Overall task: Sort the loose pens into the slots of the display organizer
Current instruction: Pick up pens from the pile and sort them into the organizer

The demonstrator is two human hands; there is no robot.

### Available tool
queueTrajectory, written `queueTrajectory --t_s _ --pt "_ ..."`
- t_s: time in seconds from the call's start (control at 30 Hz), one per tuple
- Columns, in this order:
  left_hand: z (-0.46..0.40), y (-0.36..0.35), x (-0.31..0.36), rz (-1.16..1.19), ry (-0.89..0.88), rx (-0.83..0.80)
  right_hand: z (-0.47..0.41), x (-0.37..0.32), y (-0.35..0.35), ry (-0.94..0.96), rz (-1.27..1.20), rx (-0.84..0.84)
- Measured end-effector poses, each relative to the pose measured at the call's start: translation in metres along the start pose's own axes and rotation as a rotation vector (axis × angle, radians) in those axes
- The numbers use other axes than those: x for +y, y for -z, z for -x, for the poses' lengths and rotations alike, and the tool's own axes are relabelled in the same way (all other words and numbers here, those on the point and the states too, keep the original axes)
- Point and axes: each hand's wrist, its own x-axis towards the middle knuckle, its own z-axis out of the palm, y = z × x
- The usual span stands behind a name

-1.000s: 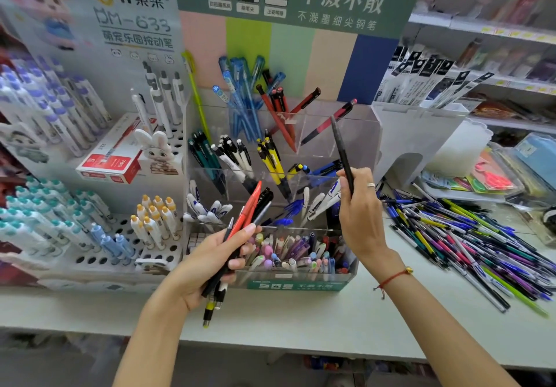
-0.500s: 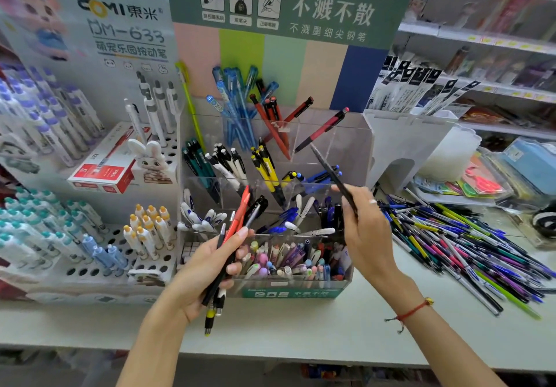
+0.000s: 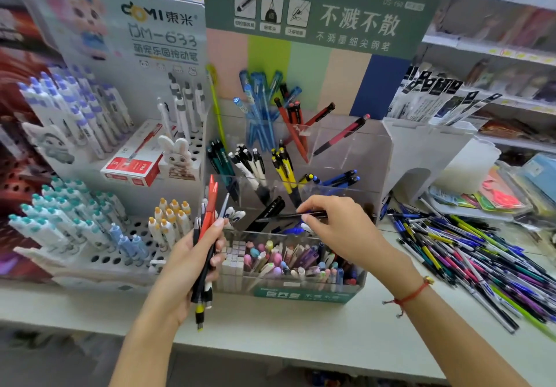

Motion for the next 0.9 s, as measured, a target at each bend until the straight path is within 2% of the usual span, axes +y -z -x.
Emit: queueTrajectory --t_s 0.17,0.33,0.4,0.53,0.63,0.73,0.77,0.83,0.9 --pt "-0.001 0.0 -0.006 0.059 -0.012 0.025 -0.033 -0.014 -0.028 0.064 0.228 -0.03" --pt "0.001 -0.002 -0.011 0.177 -0.029 0.034 -0.044 -0.021 -0.064 0.093 0.168 0.214" --pt "0.001 -0.002 -0.013 0.186 -0.015 0.045 -0.044 -0.022 -0.077 0.164 0.208 0.298" --pt "0.004 -0.005 -0.013 0.21 0.013 0.025 -0.044 -0.01 -0.102 0.283 0.478 0.287" --pt "0.005 -0.006 -0.012 0.258 0.014 0.024 -0.041 -0.009 -0.101 0.298 0.488 0.332" --pt "0.005 -0.01 -0.012 0.312 -0.039 0.034 -0.026 -0.023 -0.083 0.278 0.21 0.394" --pt "0.006 -0.013 -0.013 0.325 -0.085 0.057 -0.018 -0.03 -0.075 0.215 0.042 0.347" --pt "0.006 -0.021 -0.016 0.305 -0.183 0.135 0.0 -0.043 -0.061 0.03 -0.318 0.136" --pt "0.006 -0.03 -0.019 0.265 -0.243 0.2 0.017 -0.051 -0.054 -0.06 -0.503 -0.007"
